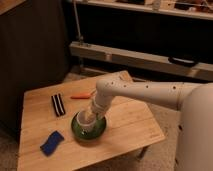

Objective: Place the ceramic cup in the ceramic bowl

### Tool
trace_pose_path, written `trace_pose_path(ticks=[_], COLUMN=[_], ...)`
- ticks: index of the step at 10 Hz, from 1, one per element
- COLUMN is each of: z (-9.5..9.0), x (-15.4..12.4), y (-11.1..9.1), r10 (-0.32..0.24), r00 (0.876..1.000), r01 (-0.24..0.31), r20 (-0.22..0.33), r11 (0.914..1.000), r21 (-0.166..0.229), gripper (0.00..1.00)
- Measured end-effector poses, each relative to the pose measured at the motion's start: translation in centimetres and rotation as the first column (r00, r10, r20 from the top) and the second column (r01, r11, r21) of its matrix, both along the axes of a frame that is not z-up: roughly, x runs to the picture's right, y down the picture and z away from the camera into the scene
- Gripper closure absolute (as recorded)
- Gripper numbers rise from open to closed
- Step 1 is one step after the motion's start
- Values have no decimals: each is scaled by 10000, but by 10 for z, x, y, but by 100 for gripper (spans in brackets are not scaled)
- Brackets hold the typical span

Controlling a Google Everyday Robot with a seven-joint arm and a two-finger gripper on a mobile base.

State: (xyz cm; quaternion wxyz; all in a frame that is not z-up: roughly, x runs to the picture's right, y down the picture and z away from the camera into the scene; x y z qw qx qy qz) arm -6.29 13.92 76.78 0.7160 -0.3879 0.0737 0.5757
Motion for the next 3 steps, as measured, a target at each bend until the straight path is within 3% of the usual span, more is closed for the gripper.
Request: trace_pose_path(ticks=[3], z=[-48], x=[12], y=[-31], r10=[224], r00=[9993], r01=[-201], r20=[-294], r11=[9970], r21=[749], gripper=[20])
